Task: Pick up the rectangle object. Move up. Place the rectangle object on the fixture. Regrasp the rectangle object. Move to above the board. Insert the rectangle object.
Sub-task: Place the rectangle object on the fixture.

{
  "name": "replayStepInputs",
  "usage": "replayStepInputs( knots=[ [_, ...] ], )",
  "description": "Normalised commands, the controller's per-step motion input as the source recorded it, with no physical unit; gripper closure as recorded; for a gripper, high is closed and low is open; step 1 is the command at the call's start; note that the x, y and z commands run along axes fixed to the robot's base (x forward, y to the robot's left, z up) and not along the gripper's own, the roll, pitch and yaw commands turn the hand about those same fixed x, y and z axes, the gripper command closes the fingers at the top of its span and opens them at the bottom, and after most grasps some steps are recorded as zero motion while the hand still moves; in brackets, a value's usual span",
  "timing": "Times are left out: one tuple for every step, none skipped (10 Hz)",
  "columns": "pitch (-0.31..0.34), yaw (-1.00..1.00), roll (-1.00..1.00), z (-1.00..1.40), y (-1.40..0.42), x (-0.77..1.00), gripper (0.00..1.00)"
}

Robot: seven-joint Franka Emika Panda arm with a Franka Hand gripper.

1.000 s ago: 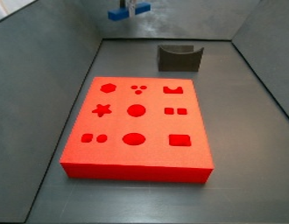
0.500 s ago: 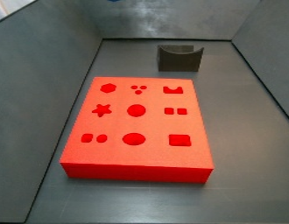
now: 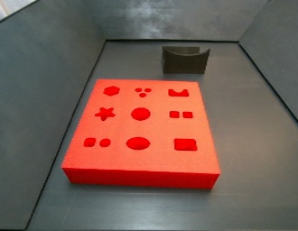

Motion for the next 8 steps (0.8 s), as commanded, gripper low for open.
replayStepInputs(
  knots=[
    [0.118, 1.00, -0.19, 0.27, -0.53, 1.00, 1.00],
    [0.167, 1.00, -0.21, 0.21, -0.41, 1.00, 1.00],
    [0.210, 1.00, -0.23, 0.16, -0.33, 1.00, 1.00],
    [0.240, 0.89, -0.24, 0.13, -0.26, 1.00, 1.00],
    [0.233, 0.64, -0.20, 0.11, -0.22, 1.00, 1.00],
    [0.219, 0.42, -0.15, 0.09, -0.17, 1.00, 1.00],
    [0.198, 0.23, -0.11, 0.07, -0.13, 1.00, 1.00],
    [0.186, 0.15, -0.09, 0.06, -0.10, 1.00, 1.00]
  ],
)
